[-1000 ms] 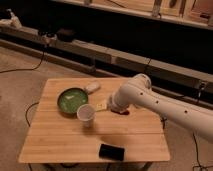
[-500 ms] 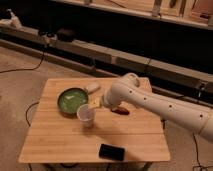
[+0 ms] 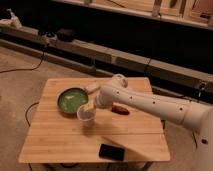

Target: Place the ceramic cup in the ceramic bowl

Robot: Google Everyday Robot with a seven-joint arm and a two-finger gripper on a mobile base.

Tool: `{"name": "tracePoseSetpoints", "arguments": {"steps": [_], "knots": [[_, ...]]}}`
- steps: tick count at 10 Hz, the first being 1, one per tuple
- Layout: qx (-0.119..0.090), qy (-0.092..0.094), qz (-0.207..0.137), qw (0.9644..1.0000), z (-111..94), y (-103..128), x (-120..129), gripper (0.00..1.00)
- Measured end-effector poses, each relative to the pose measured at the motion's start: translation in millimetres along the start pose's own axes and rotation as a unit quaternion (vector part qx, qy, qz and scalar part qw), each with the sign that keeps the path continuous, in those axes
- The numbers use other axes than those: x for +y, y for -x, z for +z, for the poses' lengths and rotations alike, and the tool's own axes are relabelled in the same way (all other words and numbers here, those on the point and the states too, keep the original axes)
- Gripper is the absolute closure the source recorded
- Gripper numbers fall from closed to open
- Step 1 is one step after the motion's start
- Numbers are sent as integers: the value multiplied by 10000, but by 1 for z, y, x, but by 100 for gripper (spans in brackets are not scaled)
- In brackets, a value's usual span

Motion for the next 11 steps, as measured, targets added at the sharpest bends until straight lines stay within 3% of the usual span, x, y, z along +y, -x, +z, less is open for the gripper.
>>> {"name": "tracePoseSetpoints", "arguments": {"steps": [1, 3, 6, 8, 9, 11], "knots": [[-89, 52, -43, 9999, 7, 5, -1, 23], [-246, 129, -73, 9996, 20, 10, -5, 44], [-213, 64, 70, 9997, 11, 3, -8, 72], [-84, -110, 273, 9995, -9, -2, -8, 92], [21, -290, 450, 9986, -26, -5, -7, 98], [295, -632, 752, 9947, -69, -10, -2, 100]]}}
